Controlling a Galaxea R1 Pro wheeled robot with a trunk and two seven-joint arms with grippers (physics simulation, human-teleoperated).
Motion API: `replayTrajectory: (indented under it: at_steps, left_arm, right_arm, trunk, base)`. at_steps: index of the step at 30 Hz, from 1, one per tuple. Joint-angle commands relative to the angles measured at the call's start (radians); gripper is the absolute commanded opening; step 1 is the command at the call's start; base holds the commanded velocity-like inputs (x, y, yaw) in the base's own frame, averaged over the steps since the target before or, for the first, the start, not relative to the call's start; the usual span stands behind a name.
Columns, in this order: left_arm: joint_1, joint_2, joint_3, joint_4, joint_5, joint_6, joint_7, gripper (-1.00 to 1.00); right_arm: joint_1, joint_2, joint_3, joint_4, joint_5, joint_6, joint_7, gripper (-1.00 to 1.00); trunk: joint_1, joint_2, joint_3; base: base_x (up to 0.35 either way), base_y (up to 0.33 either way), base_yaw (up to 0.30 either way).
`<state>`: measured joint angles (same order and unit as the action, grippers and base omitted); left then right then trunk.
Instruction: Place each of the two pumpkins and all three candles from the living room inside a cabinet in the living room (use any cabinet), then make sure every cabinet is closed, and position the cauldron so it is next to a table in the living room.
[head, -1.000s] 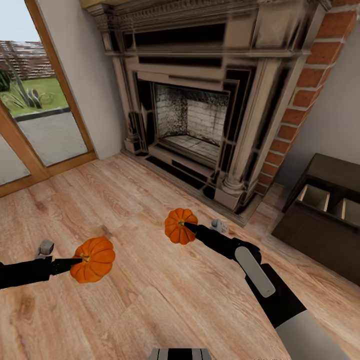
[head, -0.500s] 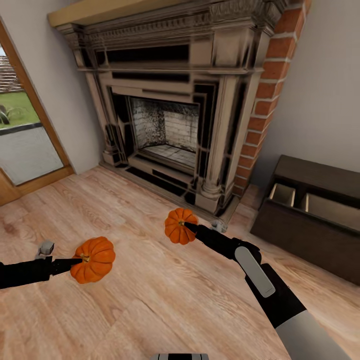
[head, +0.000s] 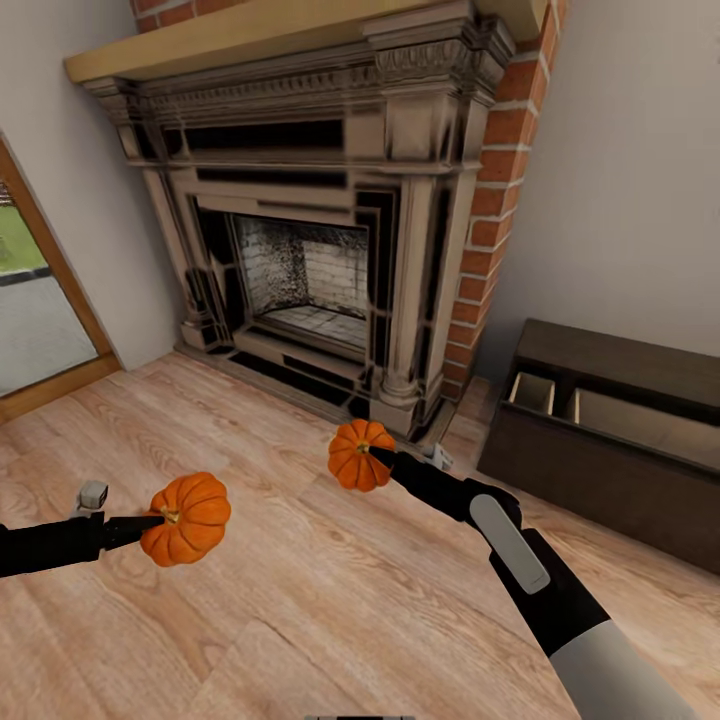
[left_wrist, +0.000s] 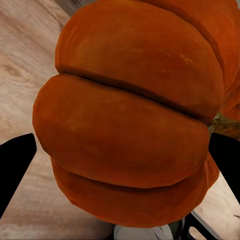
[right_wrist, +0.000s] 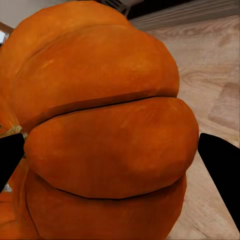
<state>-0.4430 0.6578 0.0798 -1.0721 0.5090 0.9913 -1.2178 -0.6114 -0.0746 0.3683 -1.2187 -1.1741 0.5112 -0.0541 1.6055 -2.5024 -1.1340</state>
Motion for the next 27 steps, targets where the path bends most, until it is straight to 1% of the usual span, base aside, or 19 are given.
replayTrajectory:
  at_steps: [1,2,5,17,24,26,27]
  left_arm:
    - [0.0,0.0,0.0,0.0,0.002,0.006,0.0,-1.0]
    - [0.0,0.0,-0.001,0.0,0.003,0.005,-0.001,-1.0]
    - [0.0,-0.001,-0.002,-0.001,0.004,0.006,-0.002,-1.0]
    - [0.0,0.0,0.005,0.001,0.001,0.005,-0.002,-1.0]
    - [0.0,0.0,0.005,0.001,0.003,0.005,-0.002,-1.0]
    - [0.0,0.0,0.004,0.001,0.004,0.005,-0.002,-1.0]
    - [0.0,0.0,0.004,0.001,0.005,0.005,-0.002,-1.0]
  right_arm:
    - [-0.001,-0.001,0.001,0.005,-0.019,0.001,-0.007,-1.0]
    - [-0.001,-0.001,0.001,0.016,-0.029,0.002,-0.007,-1.0]
    - [-0.001,0.0,0.001,0.03,-0.038,0.002,-0.007,-1.0]
    - [-0.001,-0.002,0.002,0.036,-0.041,0.0,-0.005,-1.0]
    - [-0.001,-0.003,0.002,0.056,-0.043,-0.016,-0.007,-1.0]
    - [-0.001,-0.003,-0.004,0.064,-0.056,-0.018,-0.007,-1.0]
    - [-0.001,-0.003,-0.013,0.068,-0.067,-0.018,-0.006,-1.0]
  trunk:
    - [-0.001,0.0,0.001]
    - [-0.001,0.0,0.004]
    - [-0.002,0.001,0.01]
    - [-0.002,0.001,-0.009]
    - [-0.002,0.001,-0.019]
    - [-0.002,0.001,-0.022]
    - [-0.002,0.001,-0.024]
  base:
    - [0.0,0.0,-0.009]
    - [0.0,0.0,-0.004]
    - [0.0,0.0,-0.002]
    - [-0.02,-0.006,0.0]
    - [-0.126,-0.218,0.0]
    - [-0.133,-0.269,0.0]
    - [-0.134,-0.272,0.0]
